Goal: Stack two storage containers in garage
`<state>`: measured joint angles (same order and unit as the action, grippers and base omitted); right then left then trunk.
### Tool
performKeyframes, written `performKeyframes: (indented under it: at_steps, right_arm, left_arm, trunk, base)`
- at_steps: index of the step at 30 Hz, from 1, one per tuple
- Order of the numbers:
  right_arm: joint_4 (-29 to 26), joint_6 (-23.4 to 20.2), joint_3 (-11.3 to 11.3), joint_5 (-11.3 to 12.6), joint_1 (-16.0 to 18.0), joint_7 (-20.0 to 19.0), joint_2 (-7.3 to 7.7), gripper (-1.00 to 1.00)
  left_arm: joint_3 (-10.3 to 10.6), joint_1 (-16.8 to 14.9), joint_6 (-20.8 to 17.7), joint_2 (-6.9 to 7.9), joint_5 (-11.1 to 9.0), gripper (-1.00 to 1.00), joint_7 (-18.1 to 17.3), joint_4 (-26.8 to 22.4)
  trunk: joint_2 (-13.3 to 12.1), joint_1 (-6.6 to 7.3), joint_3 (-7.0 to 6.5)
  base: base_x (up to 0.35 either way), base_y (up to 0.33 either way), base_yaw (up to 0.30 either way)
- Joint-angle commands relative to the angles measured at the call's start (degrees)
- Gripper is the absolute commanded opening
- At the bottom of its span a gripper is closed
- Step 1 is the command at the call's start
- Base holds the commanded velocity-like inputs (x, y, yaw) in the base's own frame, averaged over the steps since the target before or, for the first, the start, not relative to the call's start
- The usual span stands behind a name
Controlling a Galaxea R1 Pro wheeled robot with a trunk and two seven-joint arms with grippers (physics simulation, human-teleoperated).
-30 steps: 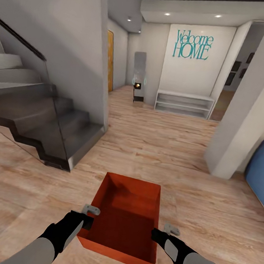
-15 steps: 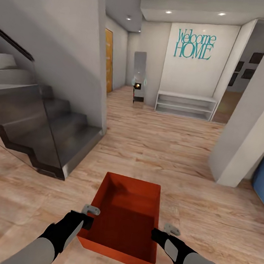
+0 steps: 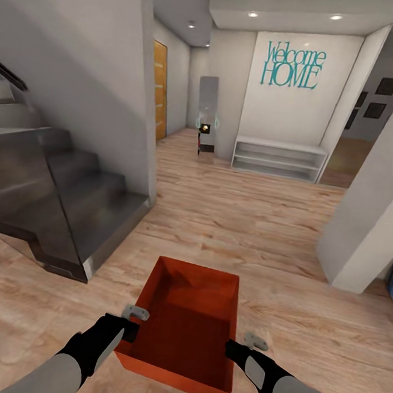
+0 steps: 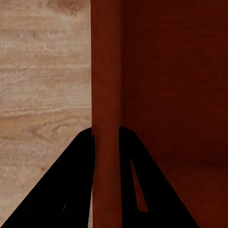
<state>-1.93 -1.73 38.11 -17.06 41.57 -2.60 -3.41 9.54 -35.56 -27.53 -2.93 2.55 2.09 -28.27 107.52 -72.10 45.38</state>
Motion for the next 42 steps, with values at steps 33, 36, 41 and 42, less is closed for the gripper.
performKeyframes:
  at_steps: [33,36,41,42]
  right_arm:
    - [-0.18,-0.11,0.74,-0.69,0.0,0.05,-0.02,-1.0]
    - [-0.18,-0.11,0.74,-0.69,0.0,0.05,-0.02,-1.0]
    - [-0.13,-0.11,0.72,-0.69,0.0,0.05,-0.13,-1.0]
    - [-0.08,-0.08,0.69,-0.69,0.0,0.05,-0.16,-1.0]
  left_arm:
    - [0.28,-0.03,-0.26,0.03,-1.14,-1.0,0.01,-0.12]
    - [0.27,-0.03,-0.25,0.03,-1.14,-1.0,0.01,-0.12]
    - [0.3,-0.03,-0.26,0.03,-1.14,-1.0,0.02,-0.12]
    - [0.3,-0.03,-0.25,0.03,-1.14,-1.0,0.02,-0.12]
  trunk:
    - [0.02,-0.03,0.05]
    - [0.02,-0.03,0.05]
    - [0.02,-0.03,0.05]
    - [0.02,-0.03,0.05]
  base:
    - [0.341,0.0,0.0]
    - [0.341,0.0,0.0]
    - [0.341,0.0,0.0]
    - [0.341,0.0,0.0]
